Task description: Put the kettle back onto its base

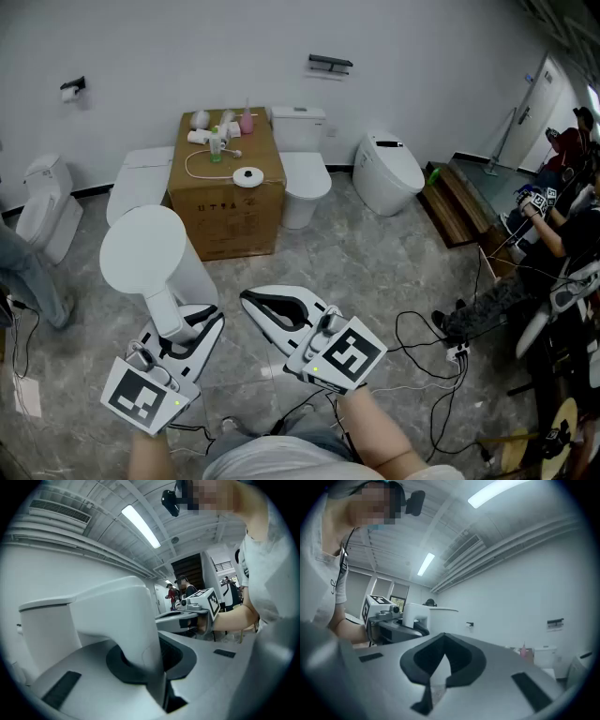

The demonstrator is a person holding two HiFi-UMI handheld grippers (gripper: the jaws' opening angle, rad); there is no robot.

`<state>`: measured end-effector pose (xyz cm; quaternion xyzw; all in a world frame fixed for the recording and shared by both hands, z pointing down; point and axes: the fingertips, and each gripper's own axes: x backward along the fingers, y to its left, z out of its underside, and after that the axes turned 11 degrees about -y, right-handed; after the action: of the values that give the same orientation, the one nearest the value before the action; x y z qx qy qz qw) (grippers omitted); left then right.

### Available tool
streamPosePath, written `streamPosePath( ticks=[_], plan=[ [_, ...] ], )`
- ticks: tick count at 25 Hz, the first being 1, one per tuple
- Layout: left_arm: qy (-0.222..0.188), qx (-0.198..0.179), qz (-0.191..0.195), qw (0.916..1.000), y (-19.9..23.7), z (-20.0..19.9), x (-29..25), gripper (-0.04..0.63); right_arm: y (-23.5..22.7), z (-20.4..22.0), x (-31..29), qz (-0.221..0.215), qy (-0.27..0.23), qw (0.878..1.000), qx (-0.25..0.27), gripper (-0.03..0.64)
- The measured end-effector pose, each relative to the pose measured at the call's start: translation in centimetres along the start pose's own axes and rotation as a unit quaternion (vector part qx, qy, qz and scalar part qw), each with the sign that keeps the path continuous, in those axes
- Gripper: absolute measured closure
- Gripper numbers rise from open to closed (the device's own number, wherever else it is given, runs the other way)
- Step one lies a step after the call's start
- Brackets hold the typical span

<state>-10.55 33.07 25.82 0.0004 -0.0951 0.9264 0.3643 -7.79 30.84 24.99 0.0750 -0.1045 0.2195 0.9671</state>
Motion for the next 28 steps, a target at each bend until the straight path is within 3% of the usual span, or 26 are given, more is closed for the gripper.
streamPosePath(
  ticks=[18, 28],
  plan=[
    [-0.013, 0.000, -0.008, 0.9999, -0.6, 0.0, -5.7, 0.555, -4.8, -0.1, 3.4, 0.003, -0.010, 1.000, -0.015, 0.609],
    [-0.027, -0.012, -0.052, 0.9982, -3.4, -0.3, -12.2, 0.555, -9.6, 0.3, 10.7, -0.017, 0.006, 1.000, -0.018, 0.609]
  ],
)
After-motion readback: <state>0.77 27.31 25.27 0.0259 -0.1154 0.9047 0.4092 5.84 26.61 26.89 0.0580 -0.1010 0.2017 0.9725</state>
